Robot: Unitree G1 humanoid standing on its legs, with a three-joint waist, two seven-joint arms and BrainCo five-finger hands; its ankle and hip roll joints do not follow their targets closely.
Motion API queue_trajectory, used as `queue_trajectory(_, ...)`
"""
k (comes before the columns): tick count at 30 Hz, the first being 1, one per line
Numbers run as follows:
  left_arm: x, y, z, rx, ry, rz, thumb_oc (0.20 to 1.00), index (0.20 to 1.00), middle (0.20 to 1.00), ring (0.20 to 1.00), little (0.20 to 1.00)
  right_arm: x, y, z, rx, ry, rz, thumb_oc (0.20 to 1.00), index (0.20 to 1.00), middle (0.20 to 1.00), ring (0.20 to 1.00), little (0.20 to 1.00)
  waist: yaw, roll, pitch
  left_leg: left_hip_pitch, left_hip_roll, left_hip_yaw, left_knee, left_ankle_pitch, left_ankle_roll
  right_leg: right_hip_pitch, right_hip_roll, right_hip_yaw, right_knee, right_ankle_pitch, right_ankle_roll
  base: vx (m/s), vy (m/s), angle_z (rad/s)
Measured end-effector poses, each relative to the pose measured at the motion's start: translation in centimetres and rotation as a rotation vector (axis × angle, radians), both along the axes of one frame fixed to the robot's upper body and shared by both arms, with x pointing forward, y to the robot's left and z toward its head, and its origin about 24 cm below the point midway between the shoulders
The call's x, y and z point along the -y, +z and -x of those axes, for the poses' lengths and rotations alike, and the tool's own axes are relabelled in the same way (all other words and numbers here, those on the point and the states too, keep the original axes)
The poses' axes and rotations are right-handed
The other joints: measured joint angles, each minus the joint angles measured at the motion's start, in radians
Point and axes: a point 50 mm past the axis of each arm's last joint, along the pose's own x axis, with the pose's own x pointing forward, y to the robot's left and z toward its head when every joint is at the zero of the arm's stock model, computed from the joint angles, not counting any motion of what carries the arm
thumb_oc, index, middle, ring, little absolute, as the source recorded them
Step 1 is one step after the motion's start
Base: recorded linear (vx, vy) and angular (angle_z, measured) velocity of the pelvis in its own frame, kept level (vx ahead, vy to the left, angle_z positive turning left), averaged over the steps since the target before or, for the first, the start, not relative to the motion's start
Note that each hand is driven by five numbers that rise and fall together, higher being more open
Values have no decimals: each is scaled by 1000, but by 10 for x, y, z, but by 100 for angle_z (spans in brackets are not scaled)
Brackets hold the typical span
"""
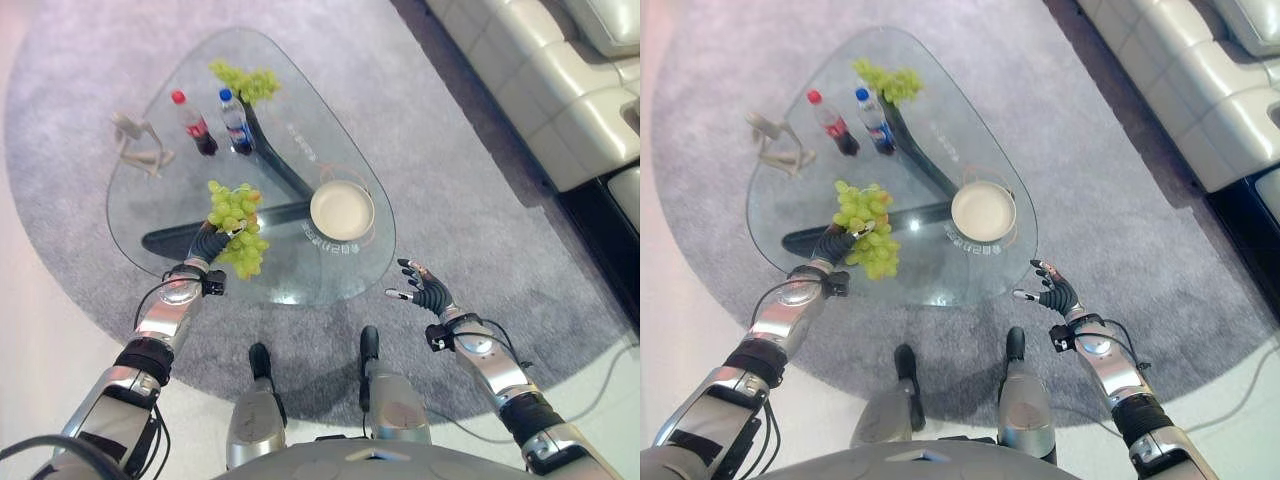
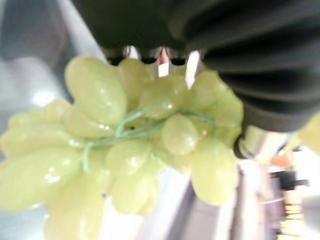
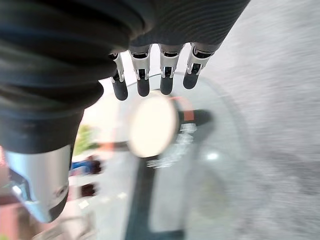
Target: Pick up fruits into the plate
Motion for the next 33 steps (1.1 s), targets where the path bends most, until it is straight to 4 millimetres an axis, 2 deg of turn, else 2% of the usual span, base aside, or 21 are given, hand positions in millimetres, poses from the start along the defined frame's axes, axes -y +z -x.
queue_trajectory(4, 12, 7, 14, 42, -107, 68, 200, 200, 200, 200, 200, -3, 16, -4, 10, 95, 8, 1000, 1000, 1000, 1000, 1000, 15, 7, -75, 41, 2, 2, -16, -5, -5, 47, 5, -6, -27, -1, 8, 60, 2, 2)
queue_trajectory(10, 25, 21, 20, 86, -223, 171, 200, 200, 200, 200, 200, -13, 50, -20, 73, 207, 13, 1000, 1000, 1000, 1000, 1000, 41, 9, -119, 52, 1, 1, -16, -6, -4, 58, 2, -8, -27, -1, 8, 6, 2, 0)
queue_trajectory(15, 45, 36, 23, 95, -377, 264, 200, 200, 200, 200, 200, -40, 112, -44, 232, 342, -77, 1000, 1000, 1000, 1000, 1000, 49, 11, -125, 72, 2, 2, -16, -3, -1, 77, 3, -7, -27, 0, 7, 0, 0, 0)
queue_trajectory(19, 52, 42, 24, 97, -443, 307, 200, 200, 200, 200, 200, -59, 143, -42, 304, 455, -152, 1000, 1000, 1000, 1000, 1000, 54, 15, -147, 74, 1, 1, -16, -5, 0, 82, 2, -8, -27, 0, 7, 0, 0, 0)
queue_trajectory(25, 69, 62, 30, 129, -612, 397, 200, 200, 200, 200, 200, -71, 151, -38, 258, 523, -250, 1000, 1000, 1000, 1000, 1000, 53, 15, -151, 82, 1, 1, -17, -6, 1, 91, 1, -10, -27, 0, 7, 5, 2, 1)
queue_trajectory(28, 79, 69, 37, 115, -726, 362, 200, 200, 200, 200, 200, -88, 159, -25, 232, 618, -352, 1000, 1000, 1000, 1000, 1000, 48, 20, -168, 81, 1, 2, -17, -6, 0, 89, 1, -8, -27, 0, 7, 0, 0, 0)
queue_trajectory(33, 82, 71, 36, 120, -740, 382, 200, 200, 200, 200, 200, -93, 159, -21, 160, 644, -482, 1000, 1000, 1000, 1000, 1000, 46, 23, -205, 82, 0, 3, -20, -6, -1, 89, 1, -7, -27, -1, 8, 6, 1, 0)
